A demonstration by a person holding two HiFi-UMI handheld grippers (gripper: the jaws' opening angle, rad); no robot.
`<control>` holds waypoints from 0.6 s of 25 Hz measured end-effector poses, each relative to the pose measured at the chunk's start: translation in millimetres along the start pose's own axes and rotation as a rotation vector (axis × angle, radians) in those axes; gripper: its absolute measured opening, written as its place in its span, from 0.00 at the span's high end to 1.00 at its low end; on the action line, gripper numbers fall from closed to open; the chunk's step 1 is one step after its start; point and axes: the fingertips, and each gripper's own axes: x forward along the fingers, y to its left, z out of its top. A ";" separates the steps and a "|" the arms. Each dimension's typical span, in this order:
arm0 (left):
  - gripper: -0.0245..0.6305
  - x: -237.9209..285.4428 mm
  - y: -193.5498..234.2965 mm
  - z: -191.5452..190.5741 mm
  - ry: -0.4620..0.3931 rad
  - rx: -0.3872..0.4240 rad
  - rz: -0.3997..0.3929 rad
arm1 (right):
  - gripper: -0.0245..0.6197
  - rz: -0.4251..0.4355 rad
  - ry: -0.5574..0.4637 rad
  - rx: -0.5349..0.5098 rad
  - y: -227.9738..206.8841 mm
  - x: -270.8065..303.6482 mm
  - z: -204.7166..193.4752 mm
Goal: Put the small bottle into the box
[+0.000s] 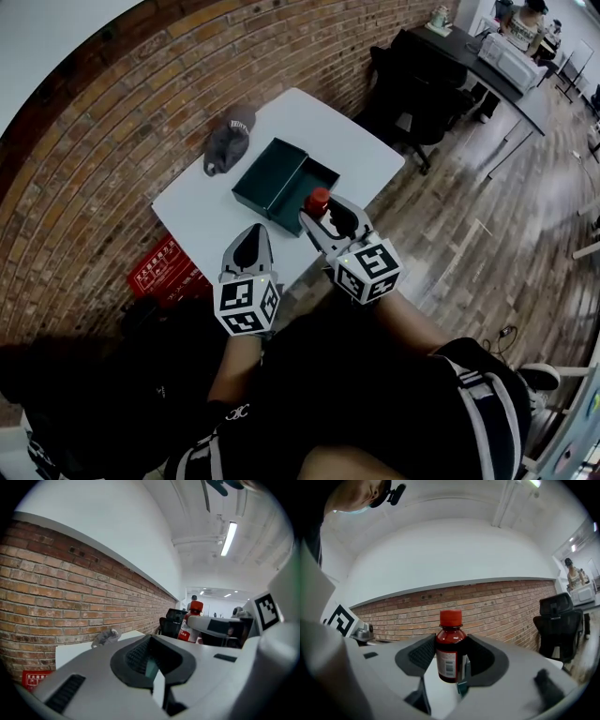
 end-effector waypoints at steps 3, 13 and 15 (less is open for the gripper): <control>0.94 26.1 -3.3 2.7 0.020 0.003 0.011 | 0.63 0.011 0.011 0.017 -25.3 14.1 1.7; 0.94 104.3 -6.0 11.1 0.071 -0.029 0.102 | 0.63 0.099 0.076 0.035 -100.8 61.4 0.8; 0.94 118.5 -6.2 11.1 0.079 -0.042 0.130 | 0.63 0.131 0.101 0.019 -113.5 69.6 -3.1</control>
